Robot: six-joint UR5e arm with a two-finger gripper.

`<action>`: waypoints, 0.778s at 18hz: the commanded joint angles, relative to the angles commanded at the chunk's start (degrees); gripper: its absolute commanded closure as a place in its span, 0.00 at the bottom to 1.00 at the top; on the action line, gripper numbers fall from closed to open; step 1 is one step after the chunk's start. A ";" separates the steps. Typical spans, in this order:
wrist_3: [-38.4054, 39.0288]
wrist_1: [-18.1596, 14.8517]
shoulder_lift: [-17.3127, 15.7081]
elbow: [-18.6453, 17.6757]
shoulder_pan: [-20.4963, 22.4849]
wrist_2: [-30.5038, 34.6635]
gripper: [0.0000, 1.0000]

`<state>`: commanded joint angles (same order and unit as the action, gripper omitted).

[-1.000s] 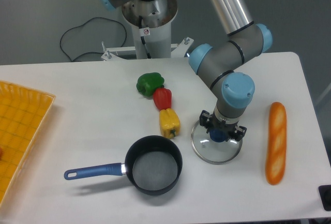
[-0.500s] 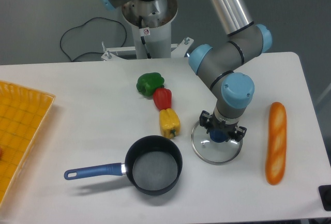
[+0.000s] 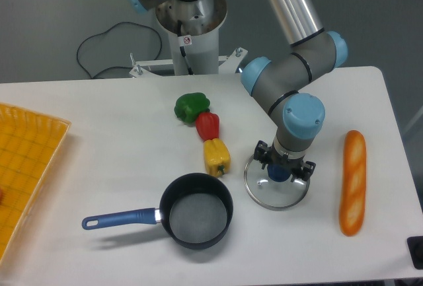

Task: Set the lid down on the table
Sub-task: 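Lower the glass lid flat onto the table beside the baguette, then open the gripper to release the blue knob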

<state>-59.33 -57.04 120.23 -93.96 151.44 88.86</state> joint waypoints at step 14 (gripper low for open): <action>0.44 -0.53 -7.29 -0.27 0.44 0.79 0.00</action>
<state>-58.89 -57.57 112.94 -94.22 151.87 89.65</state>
